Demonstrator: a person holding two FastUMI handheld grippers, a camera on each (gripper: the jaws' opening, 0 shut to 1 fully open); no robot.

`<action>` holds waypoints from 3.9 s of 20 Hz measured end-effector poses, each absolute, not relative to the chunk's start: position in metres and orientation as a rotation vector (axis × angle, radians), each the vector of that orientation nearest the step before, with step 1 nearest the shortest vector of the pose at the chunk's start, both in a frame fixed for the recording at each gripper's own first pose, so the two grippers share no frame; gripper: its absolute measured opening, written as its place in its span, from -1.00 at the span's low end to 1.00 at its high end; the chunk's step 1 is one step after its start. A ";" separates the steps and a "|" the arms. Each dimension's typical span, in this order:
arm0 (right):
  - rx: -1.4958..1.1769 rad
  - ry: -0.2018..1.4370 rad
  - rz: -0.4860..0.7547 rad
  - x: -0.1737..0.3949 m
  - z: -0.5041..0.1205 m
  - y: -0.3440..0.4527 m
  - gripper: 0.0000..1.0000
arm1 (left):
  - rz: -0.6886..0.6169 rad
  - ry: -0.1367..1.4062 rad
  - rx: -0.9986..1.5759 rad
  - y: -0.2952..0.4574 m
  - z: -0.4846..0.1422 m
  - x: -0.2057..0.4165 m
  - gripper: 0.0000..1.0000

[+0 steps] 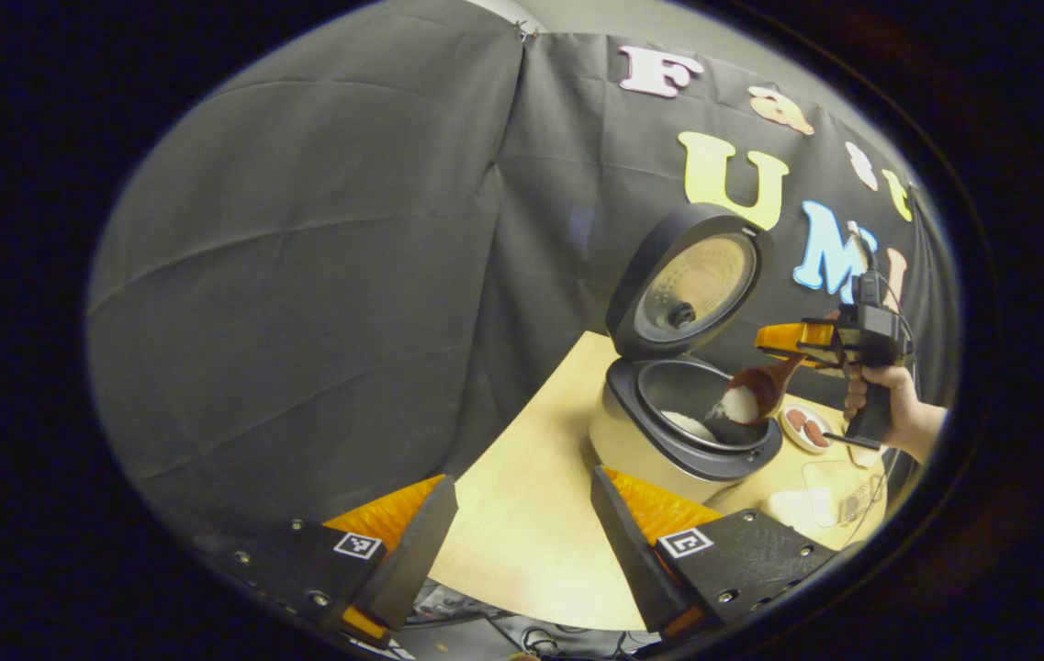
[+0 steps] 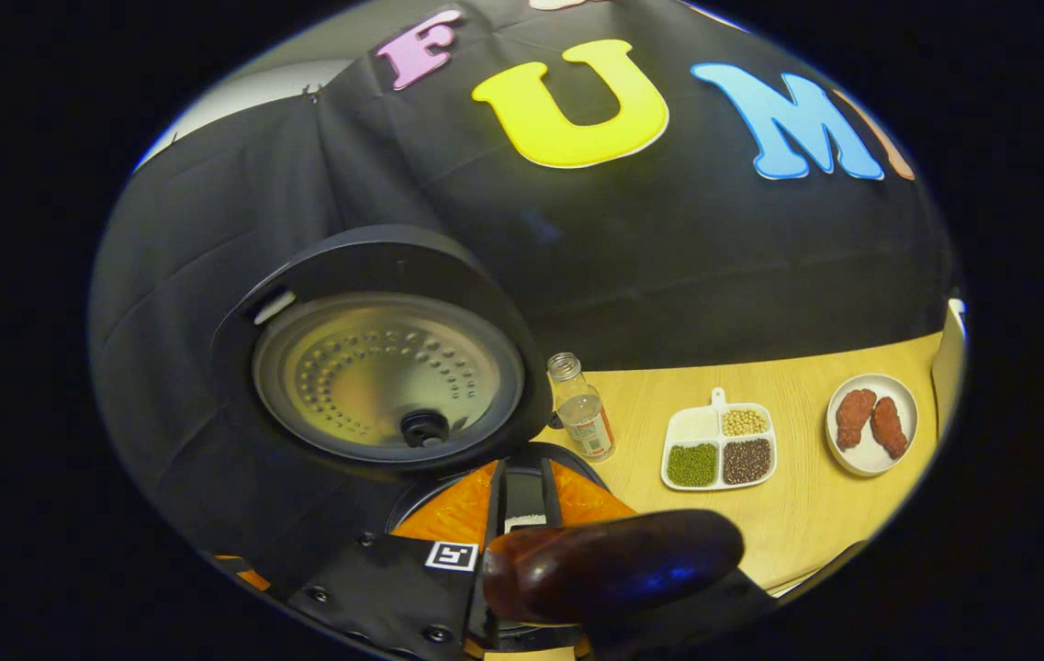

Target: Close the left gripper, press the button to open the rice cooker; take a wooden spoon from the chopstick holder with the right hand, scoop a spoonful of rice and pour it into the rice cooker, then put the wooden spoon back into the chopstick holder.

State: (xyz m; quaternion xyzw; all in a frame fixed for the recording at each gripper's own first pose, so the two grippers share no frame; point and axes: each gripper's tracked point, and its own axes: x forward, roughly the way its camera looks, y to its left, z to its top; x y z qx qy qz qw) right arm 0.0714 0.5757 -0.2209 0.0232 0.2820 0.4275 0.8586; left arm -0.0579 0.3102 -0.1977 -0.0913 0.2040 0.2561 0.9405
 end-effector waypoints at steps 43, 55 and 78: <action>-0.019 0.333 0.943 0.055 -0.109 0.452 -0.51 | 0.333 0.405 -0.149 0.241 -0.192 -0.005 0.87; 0.057 0.421 0.568 0.148 -0.133 0.179 -0.60 | 0.249 0.394 -0.062 0.082 -0.159 0.048 0.87; 0.291 0.780 0.327 0.181 -0.301 0.066 -0.39 | 0.399 0.383 -0.016 0.006 -0.106 0.038 0.86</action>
